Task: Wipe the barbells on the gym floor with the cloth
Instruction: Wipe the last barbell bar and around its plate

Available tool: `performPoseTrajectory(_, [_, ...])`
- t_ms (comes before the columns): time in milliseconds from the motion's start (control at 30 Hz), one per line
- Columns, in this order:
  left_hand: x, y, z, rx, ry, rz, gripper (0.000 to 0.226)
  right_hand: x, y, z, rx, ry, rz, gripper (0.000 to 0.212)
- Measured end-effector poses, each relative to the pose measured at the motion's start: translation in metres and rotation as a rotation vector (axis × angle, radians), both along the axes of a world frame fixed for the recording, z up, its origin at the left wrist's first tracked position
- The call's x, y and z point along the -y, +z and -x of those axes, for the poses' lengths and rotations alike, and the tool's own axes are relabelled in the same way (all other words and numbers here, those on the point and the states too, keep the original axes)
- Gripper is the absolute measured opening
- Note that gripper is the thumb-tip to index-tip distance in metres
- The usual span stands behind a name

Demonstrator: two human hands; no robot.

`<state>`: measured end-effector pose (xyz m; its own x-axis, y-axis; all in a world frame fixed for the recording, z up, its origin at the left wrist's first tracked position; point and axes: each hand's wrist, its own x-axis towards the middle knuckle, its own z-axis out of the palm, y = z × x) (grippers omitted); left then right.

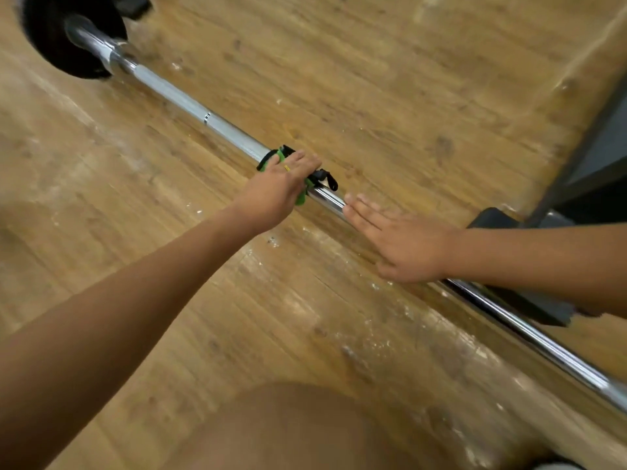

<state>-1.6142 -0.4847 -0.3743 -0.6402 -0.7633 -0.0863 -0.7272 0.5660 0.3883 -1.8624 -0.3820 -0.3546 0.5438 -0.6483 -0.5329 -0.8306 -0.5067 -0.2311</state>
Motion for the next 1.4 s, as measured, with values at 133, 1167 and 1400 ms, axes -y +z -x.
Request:
performPoseTrajectory(133, [0.005,0.001,0.001,0.043,0.000,0.000,0.051,0.000,-0.014,0.008,0.092,0.059,0.038,0.096])
performPoseTrajectory(1167, [-0.059,-0.024,0.028,-0.367,0.924,0.058,0.049,-0.048,-0.061,-0.039,0.388,0.040,0.348,0.080])
performPoseTrajectory(1400, [-0.032,-0.019,-0.011,-0.284,0.988,0.045,0.047,-0.065,-0.057,-0.056,0.379,0.047,0.396,0.077])
